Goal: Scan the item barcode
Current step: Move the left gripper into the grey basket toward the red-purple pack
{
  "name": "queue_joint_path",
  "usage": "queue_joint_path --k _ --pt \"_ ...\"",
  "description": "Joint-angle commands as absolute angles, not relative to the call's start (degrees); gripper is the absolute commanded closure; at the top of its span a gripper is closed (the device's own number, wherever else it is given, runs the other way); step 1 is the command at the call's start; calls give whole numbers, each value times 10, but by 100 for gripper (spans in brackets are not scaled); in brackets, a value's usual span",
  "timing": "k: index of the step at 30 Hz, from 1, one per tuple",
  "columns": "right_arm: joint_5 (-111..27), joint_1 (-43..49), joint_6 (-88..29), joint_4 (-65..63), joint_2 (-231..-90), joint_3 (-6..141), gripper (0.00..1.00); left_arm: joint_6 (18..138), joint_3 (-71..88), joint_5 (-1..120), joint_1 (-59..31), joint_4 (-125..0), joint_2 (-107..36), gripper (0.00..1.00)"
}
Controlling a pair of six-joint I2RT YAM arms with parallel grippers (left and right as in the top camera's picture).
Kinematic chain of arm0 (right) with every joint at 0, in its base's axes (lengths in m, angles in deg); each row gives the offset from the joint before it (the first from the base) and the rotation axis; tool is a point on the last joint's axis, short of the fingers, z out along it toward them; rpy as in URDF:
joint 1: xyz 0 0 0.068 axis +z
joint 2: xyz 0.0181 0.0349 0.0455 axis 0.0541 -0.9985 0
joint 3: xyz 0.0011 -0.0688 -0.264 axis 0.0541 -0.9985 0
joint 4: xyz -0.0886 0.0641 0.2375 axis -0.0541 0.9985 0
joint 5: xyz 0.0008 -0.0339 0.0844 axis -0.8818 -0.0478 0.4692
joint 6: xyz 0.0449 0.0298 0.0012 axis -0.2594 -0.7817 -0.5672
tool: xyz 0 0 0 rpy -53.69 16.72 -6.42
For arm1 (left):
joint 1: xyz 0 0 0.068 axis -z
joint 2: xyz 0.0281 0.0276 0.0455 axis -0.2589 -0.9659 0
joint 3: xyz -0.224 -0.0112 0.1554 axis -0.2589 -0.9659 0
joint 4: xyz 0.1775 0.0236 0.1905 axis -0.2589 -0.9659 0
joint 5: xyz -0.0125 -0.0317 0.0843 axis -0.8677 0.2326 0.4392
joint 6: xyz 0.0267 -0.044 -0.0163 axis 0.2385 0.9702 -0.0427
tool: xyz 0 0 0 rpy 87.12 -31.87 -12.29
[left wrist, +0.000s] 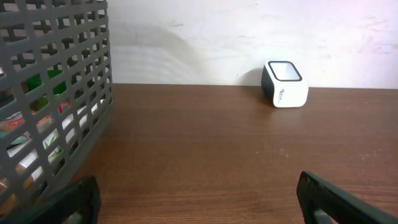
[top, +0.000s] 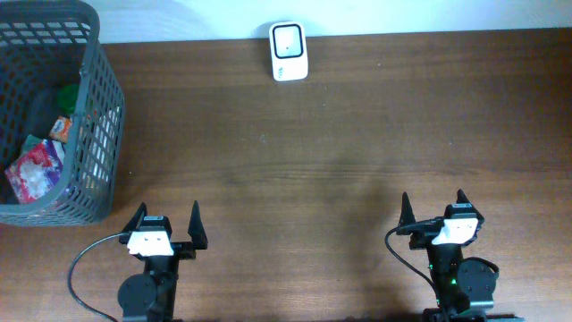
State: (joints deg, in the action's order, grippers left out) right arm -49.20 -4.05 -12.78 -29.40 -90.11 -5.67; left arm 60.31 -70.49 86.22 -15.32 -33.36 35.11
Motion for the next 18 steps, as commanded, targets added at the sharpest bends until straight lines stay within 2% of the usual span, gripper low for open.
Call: queue_joint_path --k 1,6,7,9,11,14,16,18 --pt "-501 -35 -132 -293 -897 -62 1 590 -708 866 -151 -335 357 1" --pt "-501 -35 -132 -293 -897 -62 1 590 -708 866 -151 -335 357 1" --pt "-501 -35 -132 -293 -897 -62 1 625 -708 830 -150 -299 357 1" --pt "-501 -35 -132 -293 -897 -62 1 685 -708 649 -151 -218 357 1" --pt "-501 -35 -132 -293 -897 -62 1 685 -708 591 -151 -109 357 1" --pt "-501 -35 -132 -293 -897 -62 1 689 -706 607 -151 138 357 1" --pt "-501 -35 -132 -293 -897 -62 1 689 -689 646 -151 202 357 1" --pt "-501 -35 -132 -293 -897 -62 1 689 -644 690 -151 197 347 1"
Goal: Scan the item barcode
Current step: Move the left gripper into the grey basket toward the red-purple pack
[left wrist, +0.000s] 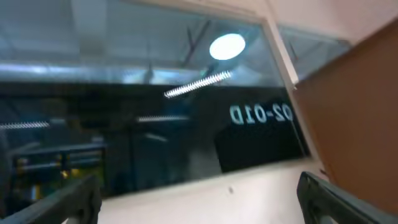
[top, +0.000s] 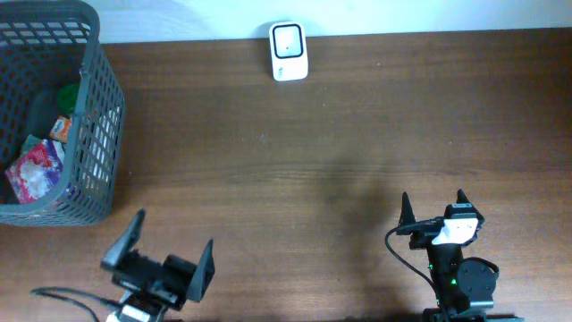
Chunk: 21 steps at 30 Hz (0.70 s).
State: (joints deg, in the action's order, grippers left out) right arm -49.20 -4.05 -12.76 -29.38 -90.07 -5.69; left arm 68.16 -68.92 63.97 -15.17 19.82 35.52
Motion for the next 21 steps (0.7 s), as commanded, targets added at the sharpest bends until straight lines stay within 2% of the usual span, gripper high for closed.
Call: queue_joint_path --k 1,4,6,8,11,15,16,19,21 --pt "-501 -35 -132 -293 -897 -62 1 689 -616 693 -151 193 332 1" --pt "-501 -35 -132 -293 -897 -62 1 689 -497 671 -151 121 242 1" --pt "-501 -35 -132 -293 -897 -62 1 665 -339 640 -151 -96 136 1" --pt "-501 -35 -132 -293 -897 -62 1 595 -178 555 -151 -334 21 1" --pt "-501 -35 -132 -293 -897 -62 1 592 -26 509 -151 -576 -122 1" --pt "-501 -35 -132 -293 -897 -62 1 596 80 488 -153 -585 -221 1" --pt "-501 -35 -132 -293 -897 -62 1 608 121 510 -153 -602 -250 1" --pt "-501 -35 -132 -293 -897 -62 1 614 390 766 -171 -814 -422 1" --pt "-501 -35 -132 -293 -897 -62 1 614 511 841 -189 -892 -513 1"
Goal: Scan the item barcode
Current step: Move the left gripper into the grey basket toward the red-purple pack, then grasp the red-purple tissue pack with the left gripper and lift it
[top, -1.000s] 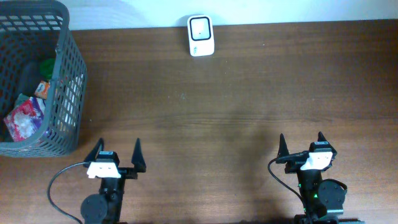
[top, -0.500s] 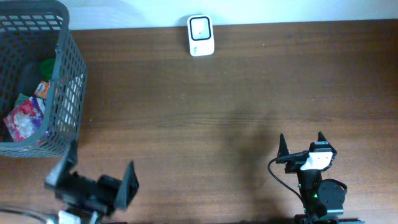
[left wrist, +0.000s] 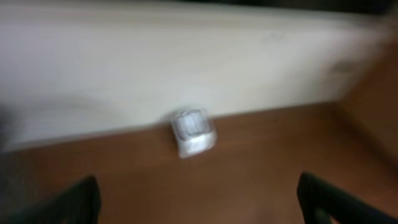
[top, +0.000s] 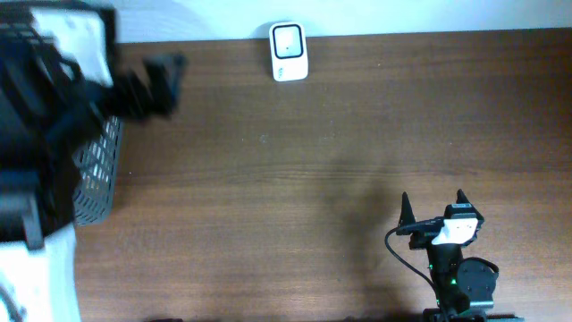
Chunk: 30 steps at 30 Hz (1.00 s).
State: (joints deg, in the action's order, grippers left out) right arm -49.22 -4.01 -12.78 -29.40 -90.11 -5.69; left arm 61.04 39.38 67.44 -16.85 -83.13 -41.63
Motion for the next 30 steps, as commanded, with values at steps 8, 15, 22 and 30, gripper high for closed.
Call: queue_joint_path --k 8,15,22,30 --pt "-501 -35 -132 -293 -897 -62 1 779 538 977 -354 -873 -607 1" --pt "-501 -35 -132 -293 -897 -62 1 746 518 977 -477 -907 -678 0" --pt "-501 -35 -132 -293 -897 -62 1 700 442 978 -477 -918 -770 7" --pt "-501 -35 -132 -293 -897 -62 1 634 373 972 -461 -909 -816 12"
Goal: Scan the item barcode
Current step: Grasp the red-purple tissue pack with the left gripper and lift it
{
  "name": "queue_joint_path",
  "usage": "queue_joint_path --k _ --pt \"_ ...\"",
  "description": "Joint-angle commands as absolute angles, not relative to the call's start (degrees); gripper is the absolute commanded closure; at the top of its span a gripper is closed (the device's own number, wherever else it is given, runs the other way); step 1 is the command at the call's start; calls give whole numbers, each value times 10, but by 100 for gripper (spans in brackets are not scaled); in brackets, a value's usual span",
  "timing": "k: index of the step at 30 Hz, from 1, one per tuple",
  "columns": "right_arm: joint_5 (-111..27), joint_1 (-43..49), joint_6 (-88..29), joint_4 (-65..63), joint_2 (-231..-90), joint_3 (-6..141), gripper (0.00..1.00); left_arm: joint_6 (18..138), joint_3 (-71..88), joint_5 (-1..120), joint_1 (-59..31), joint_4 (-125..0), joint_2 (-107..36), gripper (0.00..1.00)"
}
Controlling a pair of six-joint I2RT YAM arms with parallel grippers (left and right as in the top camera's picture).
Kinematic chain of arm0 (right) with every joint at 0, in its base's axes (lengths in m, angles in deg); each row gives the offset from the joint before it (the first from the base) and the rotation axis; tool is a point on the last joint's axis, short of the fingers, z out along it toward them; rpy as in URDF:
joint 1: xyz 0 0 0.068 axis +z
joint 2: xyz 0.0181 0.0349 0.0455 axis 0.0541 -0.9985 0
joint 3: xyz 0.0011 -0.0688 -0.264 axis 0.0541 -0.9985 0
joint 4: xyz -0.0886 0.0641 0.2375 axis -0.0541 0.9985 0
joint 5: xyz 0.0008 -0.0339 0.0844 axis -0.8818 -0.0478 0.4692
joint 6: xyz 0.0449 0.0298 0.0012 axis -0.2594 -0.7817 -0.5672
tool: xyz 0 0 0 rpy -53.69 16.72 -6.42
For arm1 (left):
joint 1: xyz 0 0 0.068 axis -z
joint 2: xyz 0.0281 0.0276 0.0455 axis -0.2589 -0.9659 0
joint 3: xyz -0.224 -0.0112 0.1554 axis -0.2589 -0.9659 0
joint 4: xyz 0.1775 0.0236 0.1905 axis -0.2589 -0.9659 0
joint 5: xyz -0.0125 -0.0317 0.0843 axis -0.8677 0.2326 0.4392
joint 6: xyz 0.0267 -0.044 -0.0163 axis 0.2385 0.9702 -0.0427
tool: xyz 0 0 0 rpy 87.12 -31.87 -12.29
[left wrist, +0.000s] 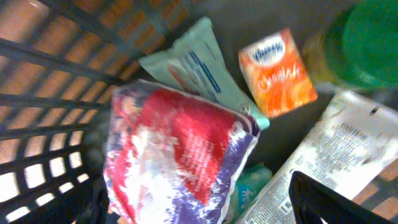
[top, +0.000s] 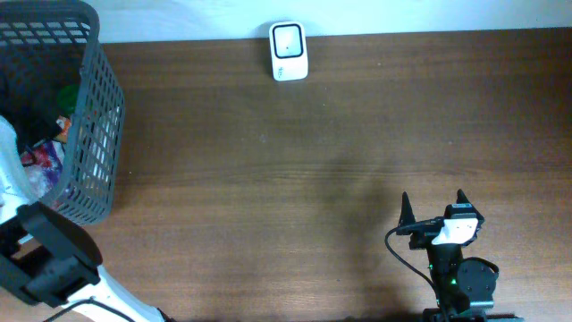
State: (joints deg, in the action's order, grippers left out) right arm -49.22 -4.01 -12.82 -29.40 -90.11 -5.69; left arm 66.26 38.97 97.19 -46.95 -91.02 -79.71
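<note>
The white barcode scanner [top: 289, 51] stands at the table's far edge. A grey mesh basket [top: 96, 134] at the far left holds the items: a red, white and purple bag [left wrist: 180, 143], an orange carton [left wrist: 278, 71], a pale green packet [left wrist: 199, 65], a printed white pack [left wrist: 339, 155] and a green round item [left wrist: 370, 34]. My left gripper [left wrist: 199, 205] is open inside the basket, just above the red and purple bag, holding nothing. My right gripper [top: 432, 204] stands open near the front right edge.
The basket's mesh walls [left wrist: 43, 93] close in on the left gripper's left side. A teal item [left wrist: 249, 186] lies partly under the bag. The left arm [top: 49, 259] reaches from the front left corner into the basket.
The left arm was a blur above the basket, its camera facing the scanner and wall. Now its gripper is down inside the basket over the items. The right arm has not moved.
Both grippers stood open and parked at the table's front edge. Then the left arm had lifted and tilted, its camera looking up at a window. Then it was over the basket, and now its open gripper is inside it above the bag.
</note>
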Motion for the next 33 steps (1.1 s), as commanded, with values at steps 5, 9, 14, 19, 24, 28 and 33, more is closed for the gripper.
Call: queue_joint_path --k 5,9,14,19,24,28,33 --pt "-501 -35 -132 -293 -897 -62 1 625 338 978 -462 -907 -824 13" --pt "-501 -35 -132 -293 -897 -62 1 622 295 978 -463 -889 -824 15" --pt "-501 -35 -132 -293 -897 -62 1 622 279 994 -464 -890 -824 38" --pt "-501 -35 -132 -293 -897 -62 1 622 277 1006 -468 -903 -824 48" --pt "-501 -35 -132 -293 -897 -62 1 622 272 1005 -468 -903 -823 100" --pt "-501 -35 -132 -293 -897 -62 1 622 336 950 -468 -925 -820 100" --pt "-501 -35 -132 -293 -897 -62 1 728 496 894 -468 -939 -773 100"
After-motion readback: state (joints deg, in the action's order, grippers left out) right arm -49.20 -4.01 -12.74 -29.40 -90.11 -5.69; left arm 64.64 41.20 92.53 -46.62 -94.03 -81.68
